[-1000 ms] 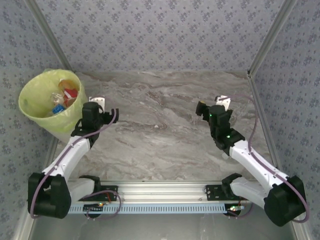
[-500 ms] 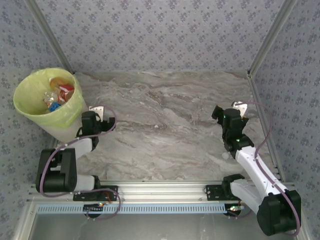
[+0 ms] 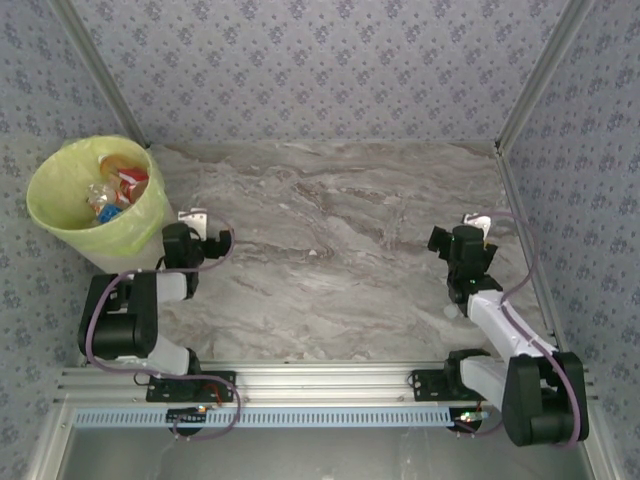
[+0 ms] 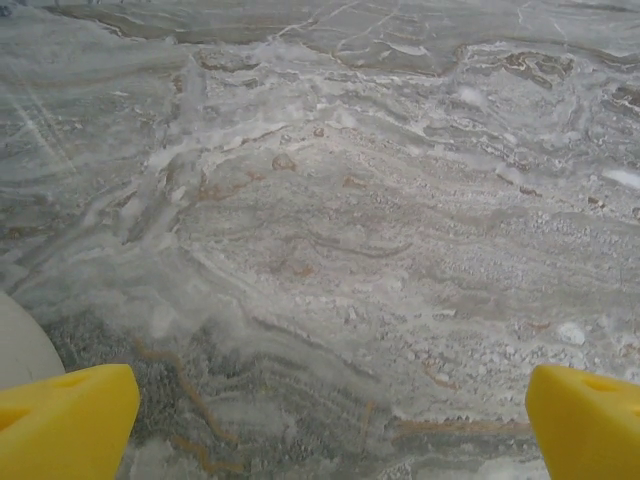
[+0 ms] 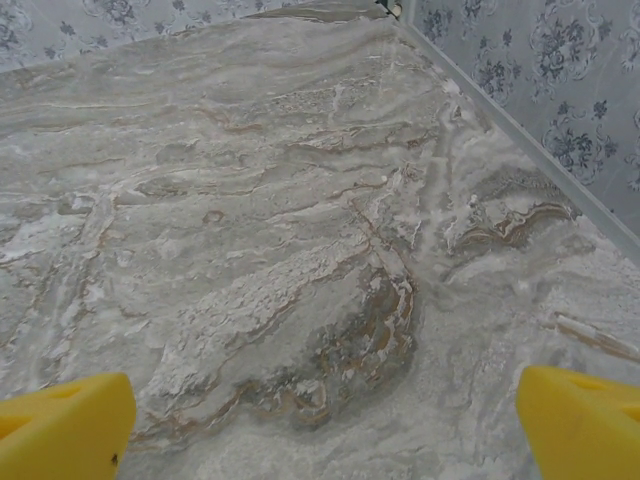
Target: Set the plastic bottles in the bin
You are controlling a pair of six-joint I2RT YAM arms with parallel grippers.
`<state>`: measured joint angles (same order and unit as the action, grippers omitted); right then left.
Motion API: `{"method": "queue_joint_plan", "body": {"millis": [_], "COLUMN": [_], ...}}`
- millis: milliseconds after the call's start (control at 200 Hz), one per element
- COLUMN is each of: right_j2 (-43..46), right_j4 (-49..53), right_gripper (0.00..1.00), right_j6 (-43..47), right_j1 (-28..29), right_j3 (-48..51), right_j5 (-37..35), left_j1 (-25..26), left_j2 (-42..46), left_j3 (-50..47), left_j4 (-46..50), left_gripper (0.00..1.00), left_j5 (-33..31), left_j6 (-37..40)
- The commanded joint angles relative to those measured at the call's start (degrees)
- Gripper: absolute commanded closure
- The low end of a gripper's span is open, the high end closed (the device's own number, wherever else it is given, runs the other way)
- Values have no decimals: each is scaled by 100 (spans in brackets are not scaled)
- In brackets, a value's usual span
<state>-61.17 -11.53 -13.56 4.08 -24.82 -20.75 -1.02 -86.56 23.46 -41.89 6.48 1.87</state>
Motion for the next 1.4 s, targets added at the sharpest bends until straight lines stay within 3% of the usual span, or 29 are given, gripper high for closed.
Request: {"method": "queue_joint_plan", "body": {"millis": [0, 45, 175, 410, 650, 770, 820, 1399], "right_j2": [-324, -538, -945, -1452, -2639, -2666, -2587, -2594], "right_j4": [-1047, -1272, -1951, -4082, -5469, -3744, -3689, -3672], "right_gripper": [0, 0, 0, 0, 0, 1, 0, 0], "right_j6": [466, 533, 432, 1480, 1701, 1261, 1204, 1284], "right_j1": [-93, -117, -116, -128, -168, -280, -461, -425], "right_j3": [201, 246, 564, 1097, 1284, 331, 376, 364], "right_j5": [159, 117, -87, 397, 1025, 422, 769, 849], "left_j1": [-32, 10, 189, 191, 190, 190, 191, 190], "left_j2": [-134, -103, -131, -119, -112, -113, -109, -108], "left_j3": [-85, 43, -141, -137, -140, -141, -140, -140], "left_j4": [-690, -365, -795, -750, -751, -750, -751, -749], "left_gripper": [1, 1, 1, 1, 1, 0, 1, 1], "left_j5": [-493, -977, -2137, -2145, -2142, -2143, -2141, -2136], "left_j6": [-214, -366, -582, -593, -596, -593, -591, -591]}}
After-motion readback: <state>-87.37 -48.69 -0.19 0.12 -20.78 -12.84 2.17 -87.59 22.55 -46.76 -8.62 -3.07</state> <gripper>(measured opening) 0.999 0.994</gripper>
